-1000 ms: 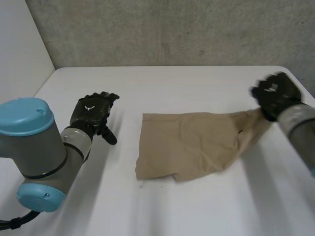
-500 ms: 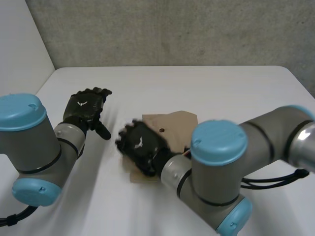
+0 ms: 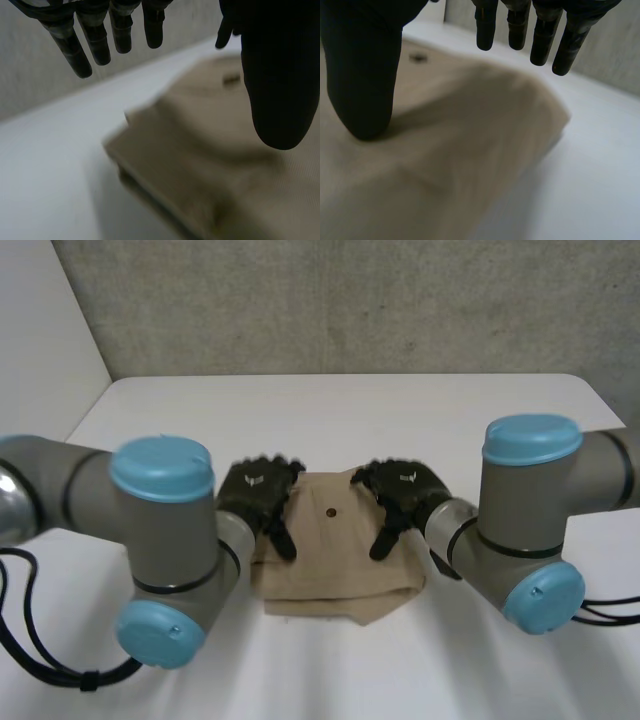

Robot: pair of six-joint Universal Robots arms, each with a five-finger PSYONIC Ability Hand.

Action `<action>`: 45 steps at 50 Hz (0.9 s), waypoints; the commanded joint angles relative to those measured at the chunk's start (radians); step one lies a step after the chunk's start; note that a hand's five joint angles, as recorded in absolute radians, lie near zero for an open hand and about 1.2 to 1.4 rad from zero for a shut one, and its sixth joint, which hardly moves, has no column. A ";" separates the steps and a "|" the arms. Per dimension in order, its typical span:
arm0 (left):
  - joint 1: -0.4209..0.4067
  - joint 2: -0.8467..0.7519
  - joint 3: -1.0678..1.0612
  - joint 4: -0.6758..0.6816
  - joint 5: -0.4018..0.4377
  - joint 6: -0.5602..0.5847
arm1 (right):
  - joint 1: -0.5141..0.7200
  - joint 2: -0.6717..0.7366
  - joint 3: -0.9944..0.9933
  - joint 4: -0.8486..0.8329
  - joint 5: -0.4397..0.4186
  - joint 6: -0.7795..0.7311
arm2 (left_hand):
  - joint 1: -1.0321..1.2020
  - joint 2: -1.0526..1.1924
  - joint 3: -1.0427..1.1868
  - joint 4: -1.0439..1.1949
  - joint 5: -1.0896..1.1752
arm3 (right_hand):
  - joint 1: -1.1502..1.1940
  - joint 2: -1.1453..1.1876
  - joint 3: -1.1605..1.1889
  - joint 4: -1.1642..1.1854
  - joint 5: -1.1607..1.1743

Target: Fold the shorts.

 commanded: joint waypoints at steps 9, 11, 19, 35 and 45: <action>0.001 -0.045 0.033 -0.083 -0.058 0.014 | -0.052 -0.010 0.021 0.039 0.008 -0.132 | -0.018 -0.028 -0.040 -0.031 -0.049 | -0.035 -0.052 -0.041 -0.067 -0.074; -0.003 0.015 0.045 -0.083 -0.055 0.012 | -0.051 -0.042 0.022 0.037 0.009 -0.131 | -0.018 -0.028 -0.040 -0.031 -0.049 | -0.035 -0.052 -0.041 -0.067 -0.074; 0.023 0.262 0.060 -0.082 -0.055 0.015 | -0.066 -0.309 0.080 -0.093 0.110 -0.124 | -0.018 -0.028 -0.040 -0.031 -0.049 | -0.035 -0.052 -0.041 -0.067 -0.074; 0.348 0.503 0.176 -0.367 0.159 0.014 | -0.166 -0.533 0.022 0.028 0.250 -0.118 | -0.018 -0.028 -0.040 -0.031 -0.049 | -0.035 -0.052 -0.041 -0.067 -0.074; 0.347 0.504 0.143 -0.382 0.164 0.023 | -0.163 -0.531 0.016 0.077 0.210 -0.126 | -0.018 -0.028 -0.040 -0.031 -0.049 | -0.035 -0.052 -0.041 -0.067 -0.074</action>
